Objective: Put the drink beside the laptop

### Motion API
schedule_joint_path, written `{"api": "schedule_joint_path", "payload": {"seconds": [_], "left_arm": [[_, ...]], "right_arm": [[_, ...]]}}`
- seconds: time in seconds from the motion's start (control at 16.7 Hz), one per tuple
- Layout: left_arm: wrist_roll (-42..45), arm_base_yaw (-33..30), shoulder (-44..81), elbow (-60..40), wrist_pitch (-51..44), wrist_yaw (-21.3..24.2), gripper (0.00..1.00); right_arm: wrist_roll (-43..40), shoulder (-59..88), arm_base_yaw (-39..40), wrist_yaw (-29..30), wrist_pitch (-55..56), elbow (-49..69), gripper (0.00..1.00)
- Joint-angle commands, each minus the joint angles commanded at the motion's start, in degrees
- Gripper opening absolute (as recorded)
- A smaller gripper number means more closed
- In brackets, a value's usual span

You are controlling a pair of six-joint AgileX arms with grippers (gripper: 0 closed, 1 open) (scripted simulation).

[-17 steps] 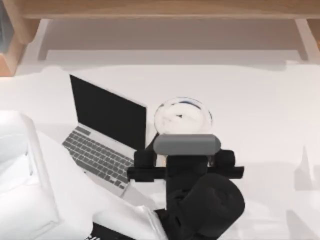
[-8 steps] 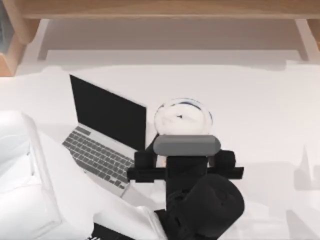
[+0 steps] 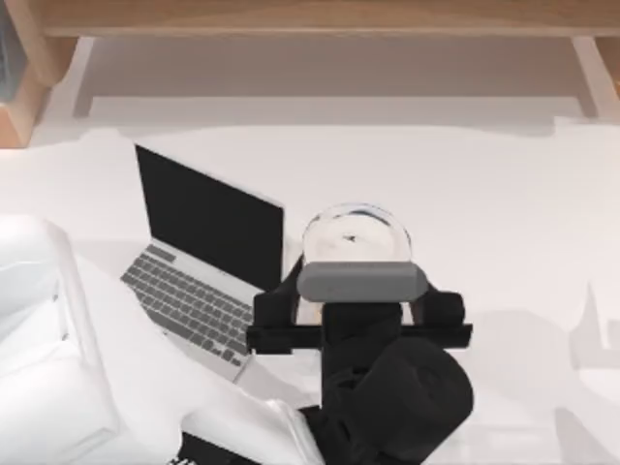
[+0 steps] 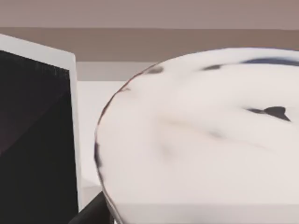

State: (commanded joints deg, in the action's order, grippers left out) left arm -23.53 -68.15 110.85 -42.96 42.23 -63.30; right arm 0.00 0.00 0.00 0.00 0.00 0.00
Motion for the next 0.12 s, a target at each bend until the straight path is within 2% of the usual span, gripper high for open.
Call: {"api": "schedule_joint_path", "payload": {"seconds": [0.12], "left_arm": [[0.0,0.0,0.0,0.0,0.0,0.0,1.0]], "right_arm": [[0.0,0.0,0.0,0.0,0.0,0.0,1.0]]}}
